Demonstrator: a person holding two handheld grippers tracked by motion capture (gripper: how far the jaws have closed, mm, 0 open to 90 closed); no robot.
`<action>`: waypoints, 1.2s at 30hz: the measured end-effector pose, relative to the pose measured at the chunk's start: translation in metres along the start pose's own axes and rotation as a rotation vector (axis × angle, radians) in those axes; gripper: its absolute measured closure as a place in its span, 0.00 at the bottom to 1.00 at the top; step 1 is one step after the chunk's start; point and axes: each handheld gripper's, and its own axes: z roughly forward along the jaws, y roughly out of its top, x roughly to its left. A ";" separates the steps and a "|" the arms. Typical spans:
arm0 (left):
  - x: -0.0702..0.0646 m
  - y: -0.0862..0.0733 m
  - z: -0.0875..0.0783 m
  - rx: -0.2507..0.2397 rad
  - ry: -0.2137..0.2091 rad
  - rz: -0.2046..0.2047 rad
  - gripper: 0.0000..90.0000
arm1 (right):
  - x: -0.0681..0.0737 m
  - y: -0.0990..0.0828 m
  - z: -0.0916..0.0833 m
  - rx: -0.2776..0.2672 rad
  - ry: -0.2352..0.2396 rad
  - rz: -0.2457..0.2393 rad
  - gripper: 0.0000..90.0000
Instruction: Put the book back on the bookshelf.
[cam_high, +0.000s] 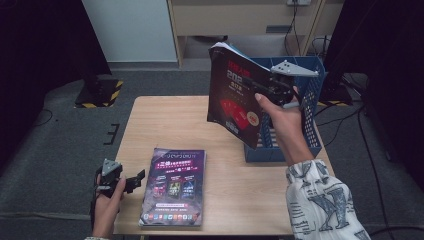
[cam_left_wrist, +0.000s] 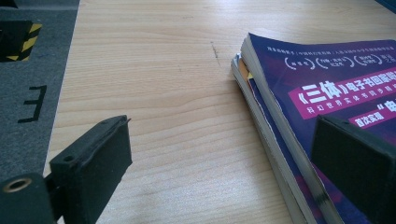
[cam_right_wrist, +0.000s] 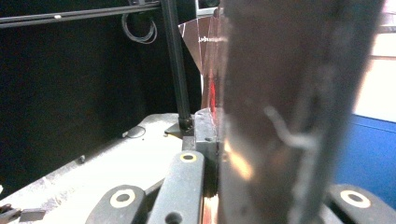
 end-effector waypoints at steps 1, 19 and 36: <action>0.000 0.000 0.000 0.000 0.001 0.000 0.05 | -0.001 0.000 -0.001 0.001 -0.005 0.001 0.97; 0.000 -0.001 0.001 0.002 0.001 0.004 0.06 | -0.020 0.002 -0.021 0.009 -0.060 0.007 0.97; -0.001 0.002 0.000 -0.006 0.003 0.011 0.06 | -0.037 -0.004 -0.039 0.031 -0.111 0.009 0.97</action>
